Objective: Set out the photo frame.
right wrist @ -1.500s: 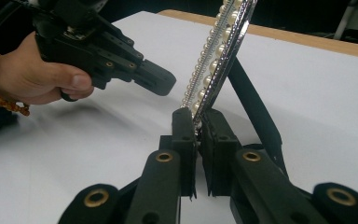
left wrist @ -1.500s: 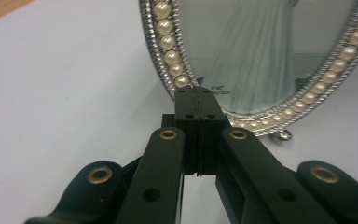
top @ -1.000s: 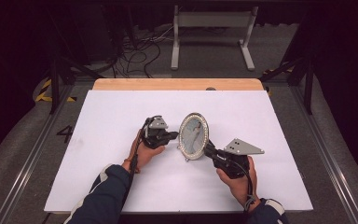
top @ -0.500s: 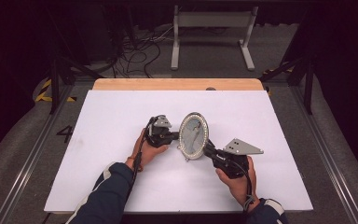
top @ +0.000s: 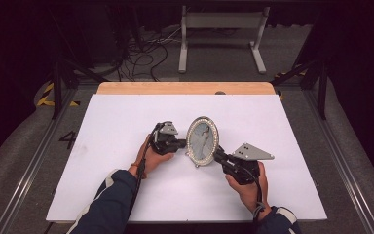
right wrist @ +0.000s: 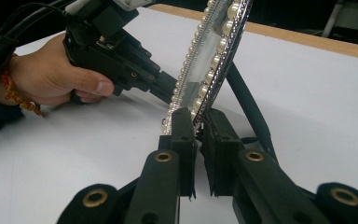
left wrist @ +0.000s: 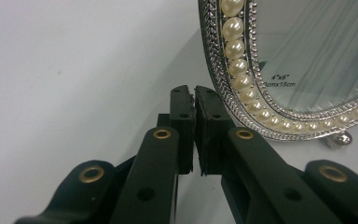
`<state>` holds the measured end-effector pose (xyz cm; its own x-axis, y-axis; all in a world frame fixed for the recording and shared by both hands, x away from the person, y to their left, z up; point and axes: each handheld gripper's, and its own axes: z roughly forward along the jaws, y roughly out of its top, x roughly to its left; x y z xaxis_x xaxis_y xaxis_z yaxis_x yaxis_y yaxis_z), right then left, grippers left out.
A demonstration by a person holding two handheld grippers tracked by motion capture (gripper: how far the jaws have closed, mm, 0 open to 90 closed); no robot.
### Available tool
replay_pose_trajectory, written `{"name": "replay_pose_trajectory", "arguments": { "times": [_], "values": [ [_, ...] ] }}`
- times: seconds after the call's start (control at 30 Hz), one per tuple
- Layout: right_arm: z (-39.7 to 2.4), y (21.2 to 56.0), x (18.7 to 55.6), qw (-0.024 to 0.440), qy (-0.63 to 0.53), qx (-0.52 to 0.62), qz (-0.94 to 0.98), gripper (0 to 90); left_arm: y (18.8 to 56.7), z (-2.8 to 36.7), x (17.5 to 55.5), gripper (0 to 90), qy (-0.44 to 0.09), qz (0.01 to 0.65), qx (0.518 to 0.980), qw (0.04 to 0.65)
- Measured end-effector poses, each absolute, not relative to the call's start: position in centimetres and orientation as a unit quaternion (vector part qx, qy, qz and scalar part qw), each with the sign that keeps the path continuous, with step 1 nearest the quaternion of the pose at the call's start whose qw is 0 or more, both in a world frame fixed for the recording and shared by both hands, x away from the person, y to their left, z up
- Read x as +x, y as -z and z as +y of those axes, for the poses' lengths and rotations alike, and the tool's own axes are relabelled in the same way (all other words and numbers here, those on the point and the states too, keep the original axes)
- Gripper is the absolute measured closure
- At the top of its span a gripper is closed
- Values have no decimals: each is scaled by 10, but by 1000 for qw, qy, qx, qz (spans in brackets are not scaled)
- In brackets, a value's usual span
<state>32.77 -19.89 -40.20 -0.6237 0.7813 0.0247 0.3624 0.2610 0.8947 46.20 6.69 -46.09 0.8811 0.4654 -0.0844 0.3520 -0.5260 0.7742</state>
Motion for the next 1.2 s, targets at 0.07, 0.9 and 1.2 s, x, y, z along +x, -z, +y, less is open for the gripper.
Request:
{"name": "replay_pose_trajectory", "arguments": {
  "times": [0.07,0.9,1.2],
  "values": [
    [-199,402,329,217,-480,374,763,831,460,68,462,862,-68,233,871,426],
    [-192,421,344,171,-493,415,746,591,456,66,462,807,-97,245,863,432],
    [-180,435,362,130,-499,414,750,713,456,67,461,809,-98,244,866,426]
  ]
}}
